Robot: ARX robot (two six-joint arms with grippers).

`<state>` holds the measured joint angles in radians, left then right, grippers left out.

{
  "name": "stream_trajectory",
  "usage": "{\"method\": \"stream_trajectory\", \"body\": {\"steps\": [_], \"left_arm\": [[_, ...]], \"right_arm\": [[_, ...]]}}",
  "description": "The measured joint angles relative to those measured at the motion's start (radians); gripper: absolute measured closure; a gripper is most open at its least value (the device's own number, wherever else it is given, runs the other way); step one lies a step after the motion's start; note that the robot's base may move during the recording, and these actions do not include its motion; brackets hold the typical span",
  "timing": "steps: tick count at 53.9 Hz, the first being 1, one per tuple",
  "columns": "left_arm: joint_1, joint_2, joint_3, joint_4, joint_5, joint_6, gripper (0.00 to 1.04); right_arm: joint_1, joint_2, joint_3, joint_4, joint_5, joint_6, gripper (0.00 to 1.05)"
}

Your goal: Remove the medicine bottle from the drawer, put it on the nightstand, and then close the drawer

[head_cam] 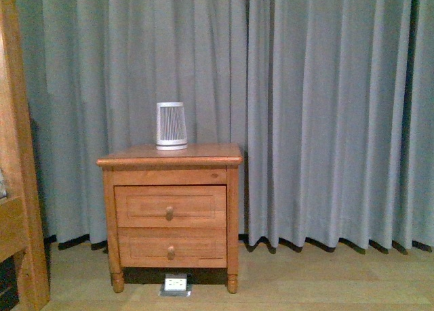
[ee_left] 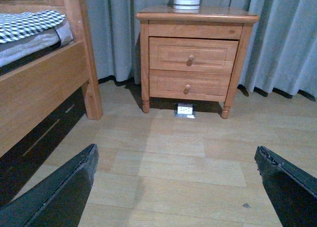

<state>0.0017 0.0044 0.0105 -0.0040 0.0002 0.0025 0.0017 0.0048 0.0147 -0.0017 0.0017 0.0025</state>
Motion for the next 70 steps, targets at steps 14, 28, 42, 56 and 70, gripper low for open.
{"method": "stream_trajectory", "body": {"steps": [14, 28, 42, 56, 70], "left_arm": [[0.000, 0.000, 0.000, 0.000, 0.000, 0.000, 0.07], [0.000, 0.000, 0.000, 0.000, 0.000, 0.000, 0.07], [0.000, 0.000, 0.000, 0.000, 0.000, 0.000, 0.07], [0.000, 0.000, 0.000, 0.000, 0.000, 0.000, 0.07], [0.000, 0.000, 0.000, 0.000, 0.000, 0.000, 0.07]], "right_arm": [[0.000, 0.000, 0.000, 0.000, 0.000, 0.000, 0.07], [0.000, 0.000, 0.000, 0.000, 0.000, 0.000, 0.07], [0.000, 0.000, 0.000, 0.000, 0.000, 0.000, 0.07], [0.000, 0.000, 0.000, 0.000, 0.000, 0.000, 0.07], [0.000, 0.000, 0.000, 0.000, 0.000, 0.000, 0.07]]}}
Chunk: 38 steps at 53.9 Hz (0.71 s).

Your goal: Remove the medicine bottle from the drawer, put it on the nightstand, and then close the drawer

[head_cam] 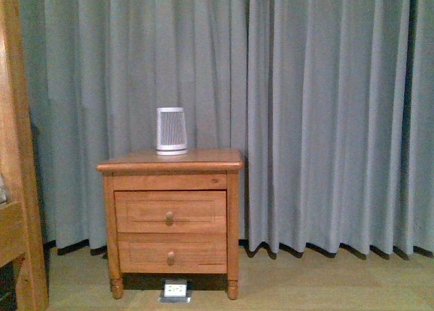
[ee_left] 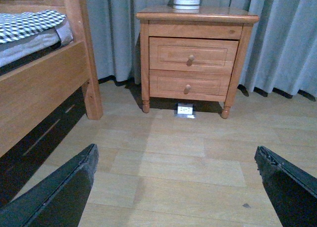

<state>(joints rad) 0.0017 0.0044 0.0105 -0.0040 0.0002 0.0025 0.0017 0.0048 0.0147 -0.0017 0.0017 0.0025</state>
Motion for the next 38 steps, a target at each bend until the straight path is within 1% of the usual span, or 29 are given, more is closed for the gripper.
{"method": "stream_trajectory", "body": {"steps": [38], "left_arm": [[0.000, 0.000, 0.000, 0.000, 0.000, 0.000, 0.07]], "right_arm": [[0.000, 0.000, 0.000, 0.000, 0.000, 0.000, 0.07]]}}
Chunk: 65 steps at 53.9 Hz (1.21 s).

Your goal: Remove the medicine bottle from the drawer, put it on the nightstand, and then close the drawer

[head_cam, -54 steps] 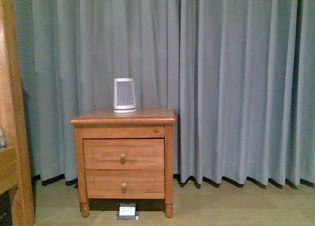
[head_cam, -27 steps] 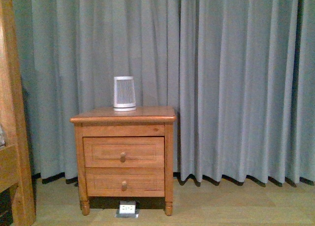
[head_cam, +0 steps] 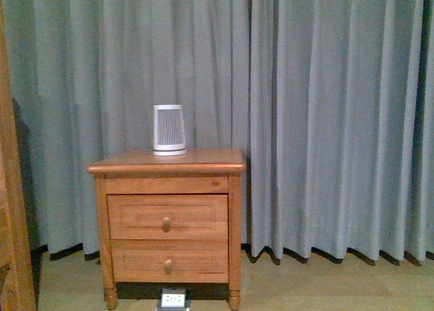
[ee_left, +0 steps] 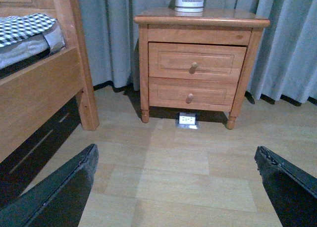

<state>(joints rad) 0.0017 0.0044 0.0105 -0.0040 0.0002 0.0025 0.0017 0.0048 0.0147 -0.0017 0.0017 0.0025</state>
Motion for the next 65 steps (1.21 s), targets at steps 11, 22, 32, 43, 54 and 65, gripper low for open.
{"method": "stream_trajectory", "body": {"steps": [11, 22, 32, 43, 54, 65], "left_arm": [[0.000, 0.000, 0.000, 0.000, 0.000, 0.000, 0.07], [0.000, 0.000, 0.000, 0.000, 0.000, 0.000, 0.07], [0.000, -0.001, 0.000, 0.000, 0.000, 0.000, 0.07], [0.000, -0.001, 0.000, 0.000, 0.000, 0.000, 0.07], [0.000, -0.001, 0.000, 0.000, 0.001, 0.000, 0.07], [-0.010, 0.190, 0.013, 0.042, -0.051, -0.319, 0.07]], "right_arm": [[0.000, 0.000, 0.000, 0.000, -0.002, 0.000, 0.07], [0.000, 0.000, 0.000, 0.000, -0.002, 0.000, 0.07], [0.000, 0.000, 0.000, 0.000, -0.002, 0.000, 0.07], [0.000, 0.000, 0.000, 0.000, -0.002, 0.000, 0.07], [0.000, 0.000, 0.000, 0.000, -0.002, 0.000, 0.07], [0.000, 0.000, 0.000, 0.000, -0.002, 0.000, 0.07]]}}
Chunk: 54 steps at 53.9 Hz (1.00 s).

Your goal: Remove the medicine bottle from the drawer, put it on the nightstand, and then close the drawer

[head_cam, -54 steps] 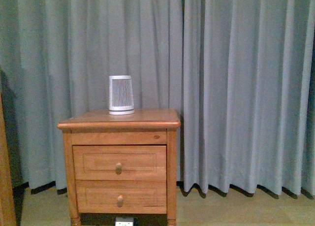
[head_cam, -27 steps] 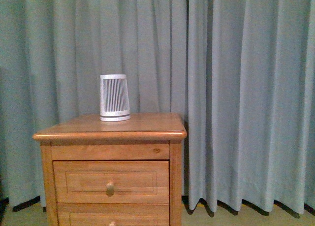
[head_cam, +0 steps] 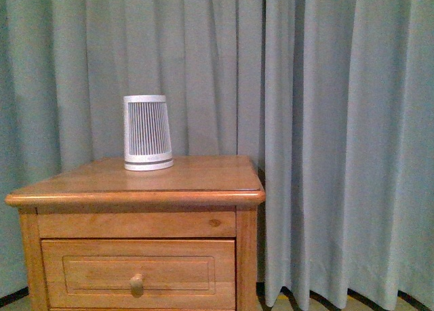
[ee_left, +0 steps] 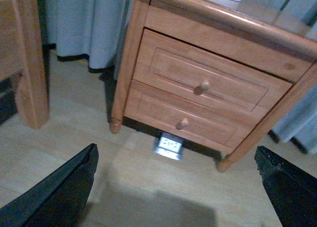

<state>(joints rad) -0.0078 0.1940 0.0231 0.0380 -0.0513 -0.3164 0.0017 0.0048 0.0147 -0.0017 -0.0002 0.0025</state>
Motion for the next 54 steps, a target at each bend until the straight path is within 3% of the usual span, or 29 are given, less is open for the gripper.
{"method": "stream_trajectory", "body": {"steps": [8, 19, 24, 35, 54], "left_arm": [[-0.004, 0.287, 0.000, 0.319, 0.023, -0.102, 0.07], [-0.023, 0.935, 0.091, 0.915, 0.005, -0.055, 0.07], [-0.037, 1.185, 0.188, 1.057, -0.010, -0.021, 0.07], [-0.072, 1.579, 0.450, 1.101, -0.060, 0.023, 0.07], [-0.153, 1.979, 0.897, 1.028, -0.071, 0.095, 0.07]], "right_arm": [[0.000, 0.000, 0.000, 0.000, 0.000, 0.000, 0.07], [0.000, 0.000, 0.000, 0.000, 0.000, 0.000, 0.07], [0.000, 0.000, 0.000, 0.000, 0.000, 0.000, 0.07], [0.000, 0.000, 0.000, 0.000, 0.000, 0.000, 0.07], [0.000, 0.000, 0.000, 0.000, 0.000, 0.000, 0.07]]}}
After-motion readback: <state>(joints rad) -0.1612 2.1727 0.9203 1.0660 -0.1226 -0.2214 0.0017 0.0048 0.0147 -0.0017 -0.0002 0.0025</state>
